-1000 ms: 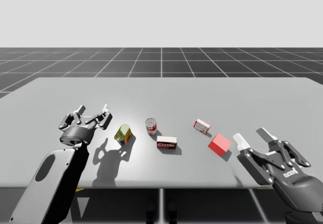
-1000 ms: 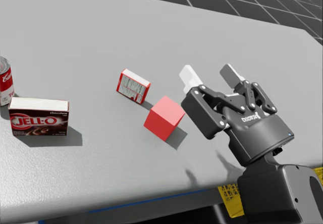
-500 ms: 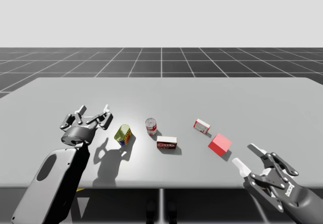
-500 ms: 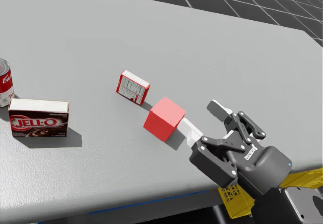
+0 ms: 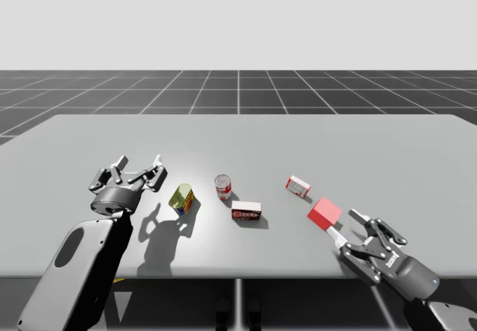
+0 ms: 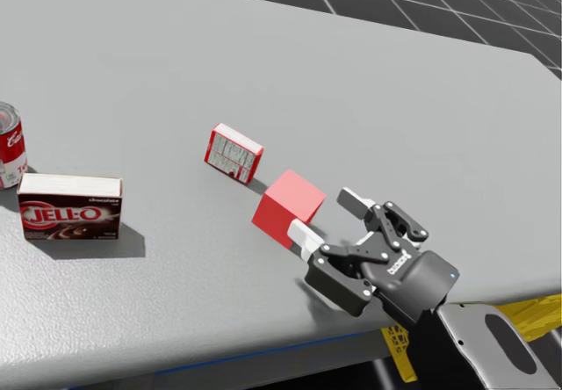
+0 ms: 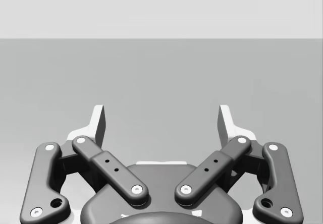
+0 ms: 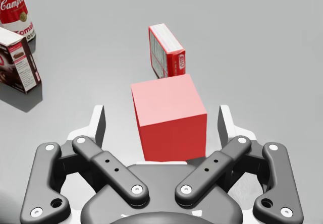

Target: Find the red cube and pick it up.

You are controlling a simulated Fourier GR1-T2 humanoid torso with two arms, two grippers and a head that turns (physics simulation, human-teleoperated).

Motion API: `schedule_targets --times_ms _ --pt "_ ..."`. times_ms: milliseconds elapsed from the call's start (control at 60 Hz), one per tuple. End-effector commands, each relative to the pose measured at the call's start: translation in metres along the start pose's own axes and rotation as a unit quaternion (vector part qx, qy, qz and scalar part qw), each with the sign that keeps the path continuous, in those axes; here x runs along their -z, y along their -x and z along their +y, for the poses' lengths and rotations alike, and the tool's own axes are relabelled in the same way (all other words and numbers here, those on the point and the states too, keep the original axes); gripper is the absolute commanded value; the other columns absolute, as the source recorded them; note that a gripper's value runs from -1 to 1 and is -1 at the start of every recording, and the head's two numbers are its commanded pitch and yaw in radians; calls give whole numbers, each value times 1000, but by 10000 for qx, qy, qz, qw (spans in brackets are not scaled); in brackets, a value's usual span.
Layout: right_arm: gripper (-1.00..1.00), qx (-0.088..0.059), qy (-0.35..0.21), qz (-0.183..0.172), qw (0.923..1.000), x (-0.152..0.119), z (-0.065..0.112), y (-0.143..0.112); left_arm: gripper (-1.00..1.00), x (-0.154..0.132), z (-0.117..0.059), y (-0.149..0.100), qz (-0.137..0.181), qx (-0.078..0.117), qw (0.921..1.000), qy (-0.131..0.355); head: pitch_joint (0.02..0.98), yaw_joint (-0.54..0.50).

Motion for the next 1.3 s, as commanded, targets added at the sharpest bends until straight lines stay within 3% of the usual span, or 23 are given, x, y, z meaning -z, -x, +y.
schedule_targets --times_ms 17,250,517,600,617,633,667,683,783,950,1300 --pt "-1000 -35 59 146 9999 11 -9 12 -1000 0 0 0 -5 1 10000 2 858 -428" --pt "-1000 -127 56 311 9994 30 -13 21 -1000 0 0 -1 -15 10 10000 18 858 -421" --pt "-1000 -250 -36 403 9989 46 -5 20 -1000 -1 0 -1 -24 24 10000 23 853 -412" --pt "-1000 -377 -126 511 9979 46 -5 21 -1000 -1 -1 -1 -24 28 10000 23 852 -409" --pt "-576 -409 33 411 9983 45 -5 22 -1000 -1 -1 -1 -27 35 10000 21 851 -409" --pt "67 -428 76 370 9984 44 -4 23 -1000 -1 -1 -1 -28 37 10000 20 850 -409" --pt "931 -376 39 406 9985 43 -5 23 -1000 -1 -1 -1 -30 39 10000 22 850 -408" --pt "1000 -319 28 444 9985 42 -6 23 -1000 -1 -1 -1 -30 38 10000 23 849 -408" --pt "1000 -229 61 507 9984 39 -10 24 -1000 -1 -1 -1 -26 47 10000 33 839 -409" --pt "1000 -205 72 498 9985 36 -13 24 -1000 -1 -2 0 -17 57 10000 42 787 -416" --pt "1000 -241 16 475 9986 36 -10 27 -1000 -2 -3 1 -4 88 9999 55 551 -470"
